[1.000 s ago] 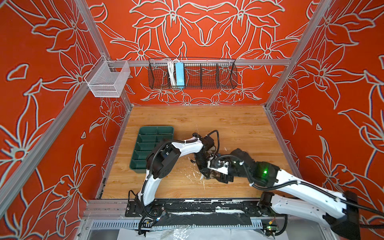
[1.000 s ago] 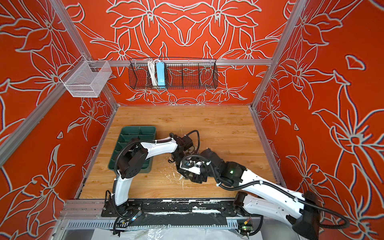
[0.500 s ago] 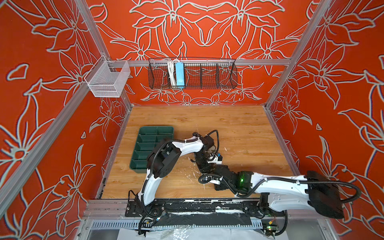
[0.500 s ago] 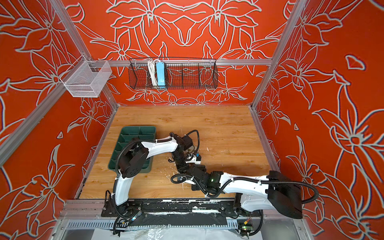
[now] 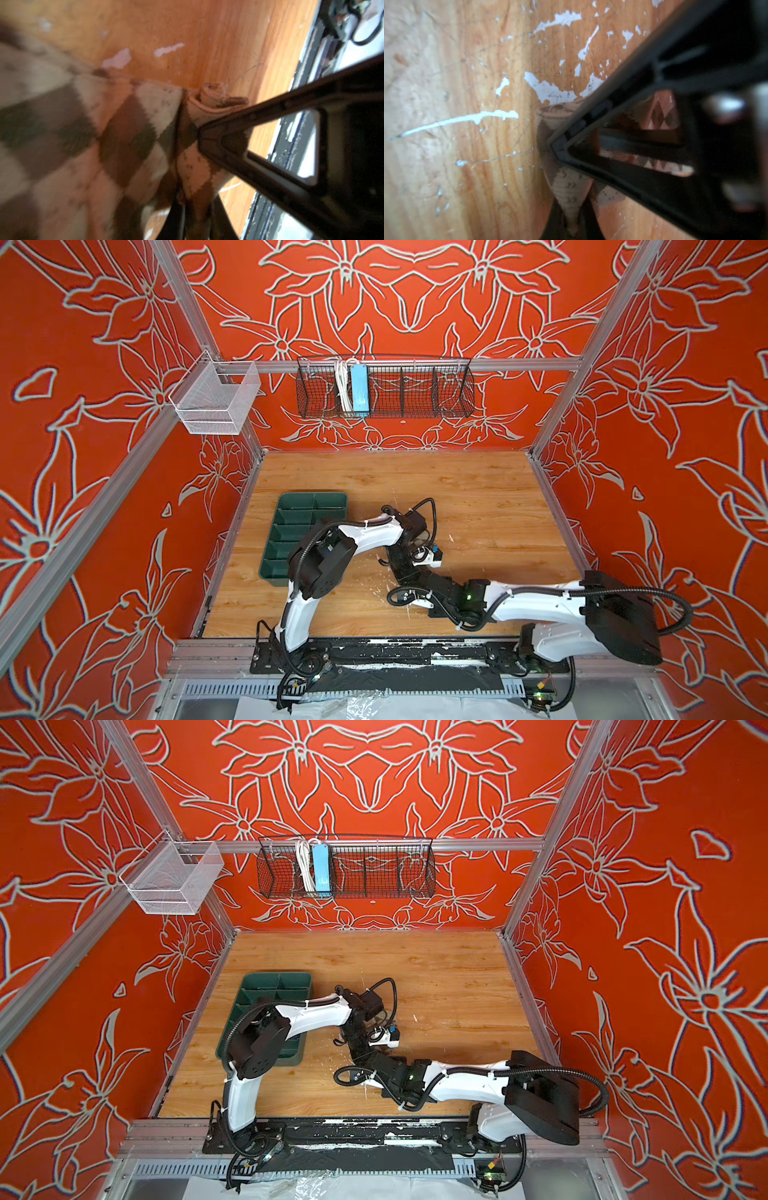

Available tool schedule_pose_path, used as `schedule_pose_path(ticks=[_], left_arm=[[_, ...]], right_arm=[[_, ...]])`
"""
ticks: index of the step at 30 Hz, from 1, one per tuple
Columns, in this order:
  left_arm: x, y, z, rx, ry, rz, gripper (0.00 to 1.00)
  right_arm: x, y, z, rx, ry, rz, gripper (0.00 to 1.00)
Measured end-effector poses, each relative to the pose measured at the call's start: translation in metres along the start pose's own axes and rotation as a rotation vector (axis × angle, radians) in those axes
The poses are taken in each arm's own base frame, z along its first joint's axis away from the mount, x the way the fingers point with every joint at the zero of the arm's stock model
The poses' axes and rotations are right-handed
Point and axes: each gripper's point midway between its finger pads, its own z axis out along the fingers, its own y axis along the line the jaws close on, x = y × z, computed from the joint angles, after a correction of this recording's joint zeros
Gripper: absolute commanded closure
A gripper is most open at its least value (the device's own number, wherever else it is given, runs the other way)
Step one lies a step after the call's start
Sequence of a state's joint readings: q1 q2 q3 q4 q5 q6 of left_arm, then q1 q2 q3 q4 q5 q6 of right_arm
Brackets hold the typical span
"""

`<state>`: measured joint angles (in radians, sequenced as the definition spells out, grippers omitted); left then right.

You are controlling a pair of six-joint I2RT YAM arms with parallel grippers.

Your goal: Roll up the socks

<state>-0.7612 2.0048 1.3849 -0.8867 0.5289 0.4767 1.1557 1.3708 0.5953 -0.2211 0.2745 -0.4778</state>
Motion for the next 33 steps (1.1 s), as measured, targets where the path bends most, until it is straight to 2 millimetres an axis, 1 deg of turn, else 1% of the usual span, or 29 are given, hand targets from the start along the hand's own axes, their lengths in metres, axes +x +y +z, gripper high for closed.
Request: schedule_pose_path(ticks=[2,4,8,11,13,16,19,21,24,26,28,29,31,33], left_arm=[[0.003,0.001,-0.013,-0.069,-0.027,0.012,0.68],[0.002,0.001,-0.033,-0.155,-0.075,0.032,0.66],[-0.006,-0.001,-0.086,-0.349,-0.207,0.071,0.65],[0.0,0.002,-0.124,-0.522,-0.292,0.065,0.62],[0.012,0.006,-0.147,-0.647,-0.342,0.047,0.61],[0.037,0.006,-0.177,-0.809,-0.423,0.016,0.6],[0.064,-0.003,-0.202,-0.922,-0.508,0.011,0.59],[0.082,-0.015,-0.217,-0.973,-0.579,0.039,0.57],[0.1,-0.035,-0.233,-1.022,-0.679,0.122,0.57],[0.107,-0.05,-0.239,-1.036,-0.74,0.211,0.56],[0.111,-0.067,-0.24,-1.024,-0.786,0.314,0.55],[0.112,-0.074,-0.237,-1.01,-0.797,0.369,0.55],[0.109,-0.082,-0.228,-0.976,-0.788,0.454,0.56],[0.104,-0.086,-0.211,-0.922,-0.738,0.537,0.56]], right_arm=[[-0.001,0.001,-0.002,-0.036,0.003,0.02,1.0],[0.0,0.003,-0.004,-0.088,0.009,0.043,1.0],[-0.001,0.005,-0.007,-0.189,0.038,0.09,1.0],[-0.002,0.007,-0.008,-0.261,0.056,0.123,1.0],[-0.003,0.009,-0.009,-0.31,0.06,0.147,1.0],[-0.004,0.013,-0.012,-0.39,0.071,0.181,1.0],[-0.007,0.016,-0.012,-0.459,0.085,0.211,0.98],[-0.009,0.018,-0.011,-0.501,0.093,0.229,0.92],[-0.013,0.02,-0.01,-0.554,0.102,0.253,0.87],[-0.015,0.02,-0.009,-0.584,0.111,0.268,0.86],[-0.017,0.02,-0.007,-0.615,0.126,0.285,0.85],[-0.019,0.02,-0.005,-0.637,0.133,0.296,0.84],[-0.022,0.019,-0.003,-0.676,0.142,0.321,0.84],[-0.023,0.017,-0.001,-0.719,0.148,0.354,0.84]])
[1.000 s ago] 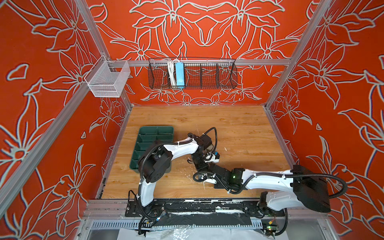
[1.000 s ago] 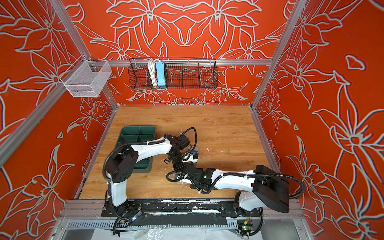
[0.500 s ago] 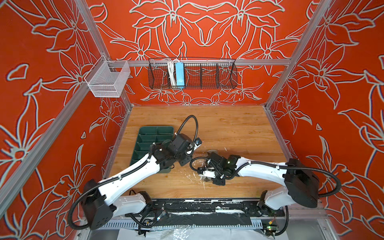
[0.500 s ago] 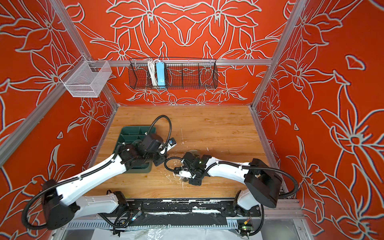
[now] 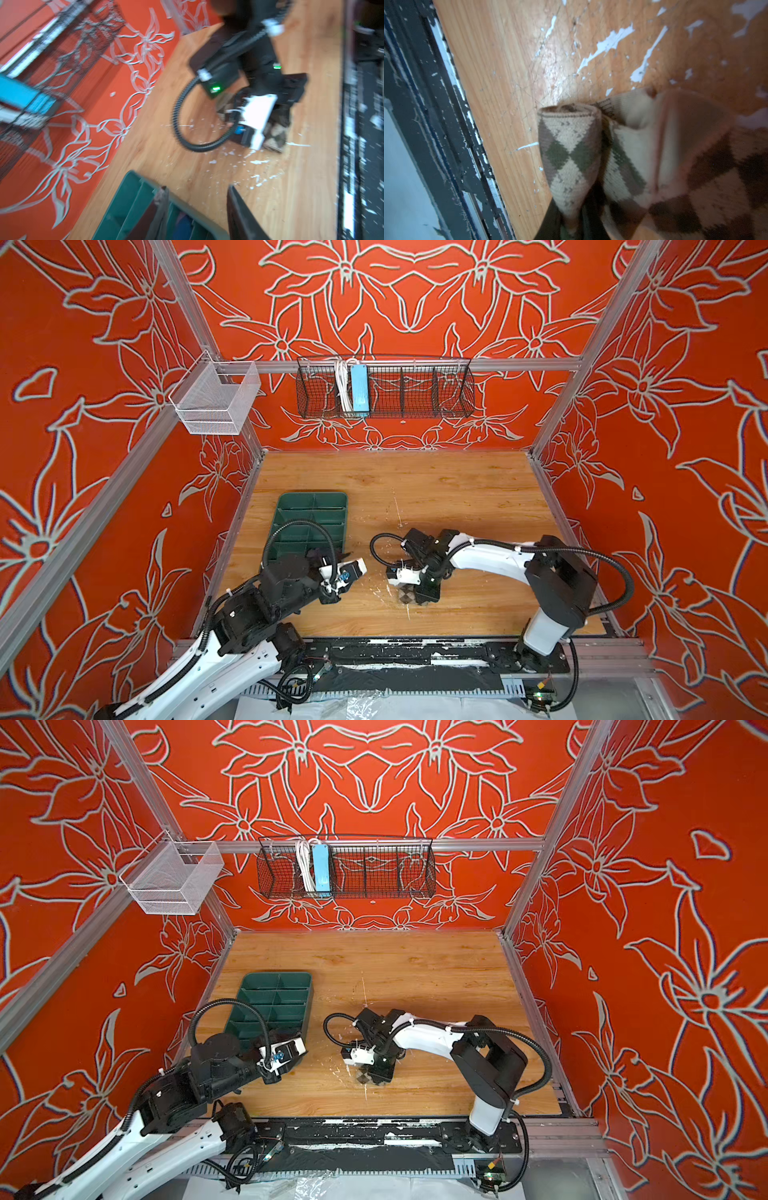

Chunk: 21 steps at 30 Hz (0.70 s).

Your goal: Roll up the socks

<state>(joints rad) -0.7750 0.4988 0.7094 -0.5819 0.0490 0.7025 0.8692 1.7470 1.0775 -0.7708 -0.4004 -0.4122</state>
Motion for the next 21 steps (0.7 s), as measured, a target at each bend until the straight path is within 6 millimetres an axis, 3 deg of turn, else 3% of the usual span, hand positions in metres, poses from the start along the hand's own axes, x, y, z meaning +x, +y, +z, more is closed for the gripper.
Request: schedule_pose_path(ticks=[6,8,11,15,21], left_arm=[[0.009,-0.074,0.048,0.264,0.06,0.247,0.54],[0.02,-0.107,0.065,0.347,0.092,0.345,0.54],[0.037,-0.137,0.092,0.42,0.173,0.404,0.54],[0.053,-0.148,0.129,0.415,0.264,0.409,0.55],[0.06,-0.145,0.167,0.313,0.324,0.356,0.57]], right_arm=[[0.001,-0.009,0.0,-0.136,-0.01,0.116,0.84],[0.0,-0.01,0.0,-0.168,-0.016,0.14,0.84],[0.001,-0.011,0.001,-0.2,-0.018,0.163,0.82],[0.0,-0.009,0.002,-0.228,-0.017,0.179,0.8],[0.0,-0.01,0.001,-0.24,-0.024,0.185,0.79]])
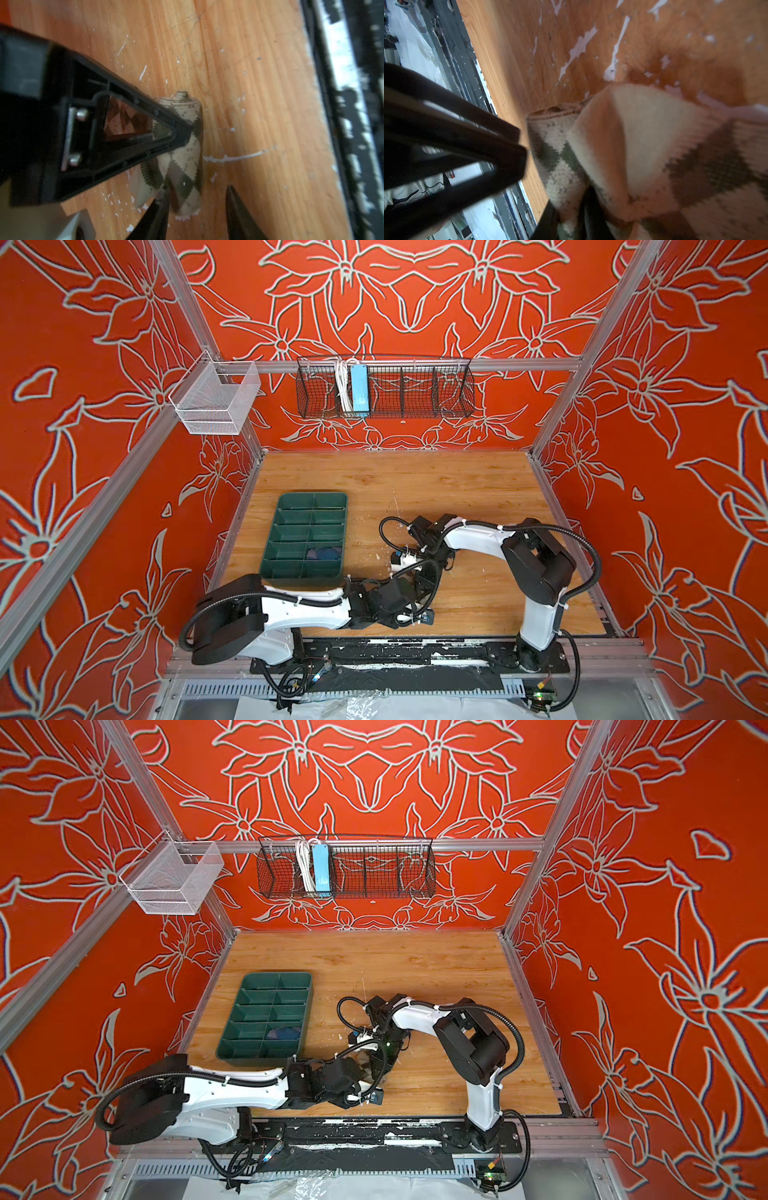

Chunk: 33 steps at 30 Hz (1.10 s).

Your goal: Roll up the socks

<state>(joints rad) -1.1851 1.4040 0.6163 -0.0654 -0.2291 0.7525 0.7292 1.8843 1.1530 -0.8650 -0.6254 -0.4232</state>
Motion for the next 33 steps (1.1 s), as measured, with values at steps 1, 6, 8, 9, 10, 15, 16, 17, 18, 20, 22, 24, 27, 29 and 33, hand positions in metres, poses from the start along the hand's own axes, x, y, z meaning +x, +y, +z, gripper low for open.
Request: schedule_pose_path(ticks=[1,6,8,9,10,15,16,17,18,20,22,24,27,29,33], left_arm=[[0.001,0.002,0.004,-0.016,0.008,-0.013,0.58],[0.003,0.006,0.019,-0.05,0.041,-0.054,0.73],[0.004,0.007,0.024,-0.056,0.062,-0.065,0.8],[0.004,0.009,0.026,-0.06,0.071,-0.071,0.83],[0.003,0.01,0.027,-0.062,0.082,-0.075,0.87],[-0.003,0.017,0.031,-0.043,0.132,-0.099,0.94],[-0.003,0.017,0.031,-0.034,0.141,-0.103,0.94],[-0.003,0.017,0.03,-0.029,0.146,-0.108,0.94],[-0.002,0.016,0.03,-0.024,0.151,-0.113,0.94],[-0.002,0.016,0.03,-0.016,0.161,-0.116,0.94],[-0.002,0.015,0.03,-0.002,0.169,-0.116,0.94],[-0.003,0.014,0.03,0.023,0.176,-0.117,0.94],[-0.007,0.013,0.029,0.095,0.186,-0.125,0.94],[-0.011,0.011,0.027,0.173,0.186,-0.143,0.91],[-0.016,0.012,0.024,0.362,0.185,-0.227,0.89]], right_arm=[[0.0,0.0,0.0,-0.001,-0.001,0.0,0.79],[0.0,0.0,0.0,-0.002,-0.003,-0.002,0.77],[-0.001,-0.001,-0.002,0.0,-0.007,-0.002,0.74],[-0.001,-0.001,-0.003,0.003,-0.011,-0.004,0.73],[-0.002,-0.001,-0.004,0.009,-0.018,-0.006,0.72],[-0.002,-0.006,-0.02,0.115,-0.099,-0.042,0.6],[-0.002,-0.006,-0.026,0.144,-0.13,-0.048,0.59],[-0.003,-0.006,-0.033,0.172,-0.164,-0.056,0.59],[-0.004,-0.006,-0.042,0.205,-0.203,-0.06,0.57],[-0.007,-0.004,-0.061,0.259,-0.289,-0.063,0.53],[-0.007,-0.009,-0.085,0.342,-0.382,-0.039,0.48],[-0.004,-0.018,-0.109,0.434,-0.466,0.013,0.44],[0.01,-0.038,-0.152,0.598,-0.591,0.131,0.42],[0.023,-0.047,-0.183,0.711,-0.679,0.205,0.41],[0.043,-0.033,-0.241,0.892,-0.883,0.217,0.41]])
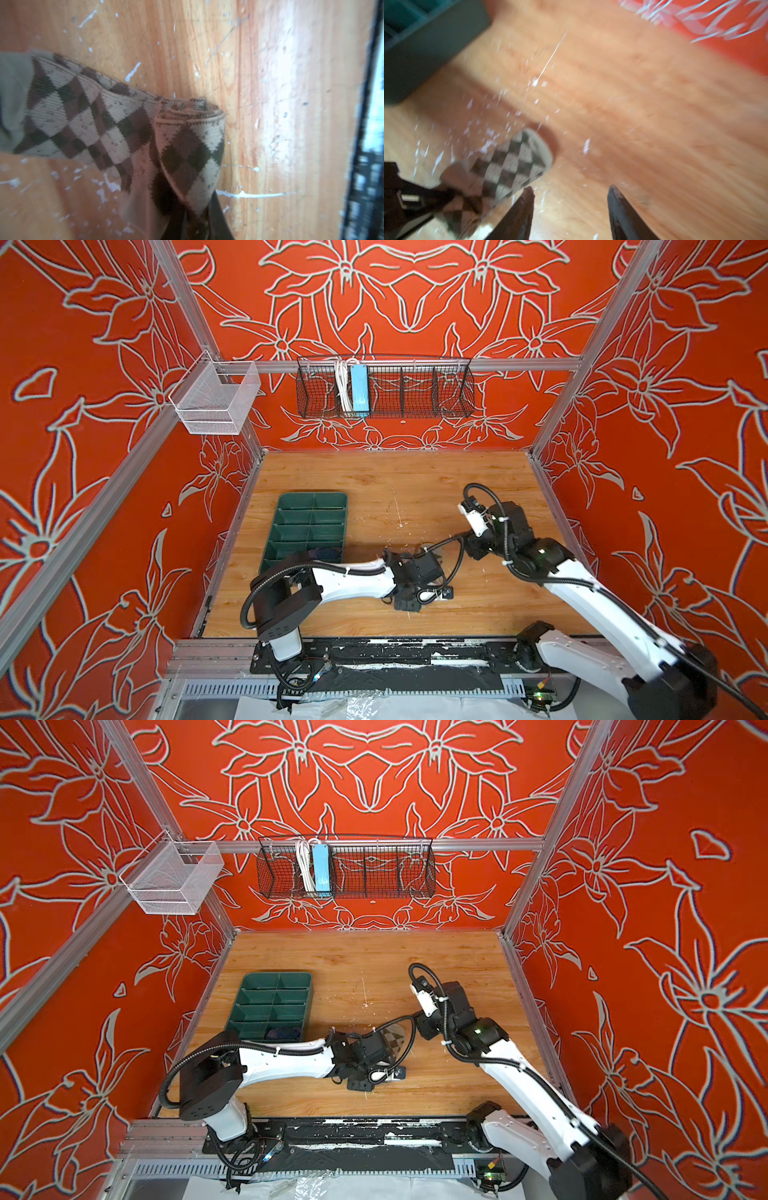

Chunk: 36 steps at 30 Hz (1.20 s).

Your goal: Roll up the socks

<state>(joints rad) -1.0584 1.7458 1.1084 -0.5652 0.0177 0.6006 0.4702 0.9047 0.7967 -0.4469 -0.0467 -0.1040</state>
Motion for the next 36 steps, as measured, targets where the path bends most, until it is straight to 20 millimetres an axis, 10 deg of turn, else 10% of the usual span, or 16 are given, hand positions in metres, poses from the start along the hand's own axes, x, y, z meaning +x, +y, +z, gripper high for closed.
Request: schedule_pose_path(ticks=[4,10,23,29,36], left_arm=[[-0.001,0.003,0.002,0.179,0.017,-0.089,0.88],[-0.01,0.013,0.007,0.396,0.037,-0.241,0.88],[-0.011,0.017,0.01,0.559,0.061,-0.383,0.88],[-0.011,0.017,0.01,0.565,0.059,-0.389,0.86],[-0.011,0.017,0.01,0.564,0.057,-0.396,0.79]], right_arm=[[-0.026,0.02,-0.051,-0.09,-0.248,-0.132,0.37],[-0.01,0.078,-0.091,-0.364,-0.347,-0.435,0.37],[0.14,0.153,0.004,-0.51,0.195,-0.919,0.34],[0.143,0.152,0.048,-0.377,0.198,-0.955,0.39],[0.151,0.149,0.073,-0.314,0.283,-0.971,0.82]])
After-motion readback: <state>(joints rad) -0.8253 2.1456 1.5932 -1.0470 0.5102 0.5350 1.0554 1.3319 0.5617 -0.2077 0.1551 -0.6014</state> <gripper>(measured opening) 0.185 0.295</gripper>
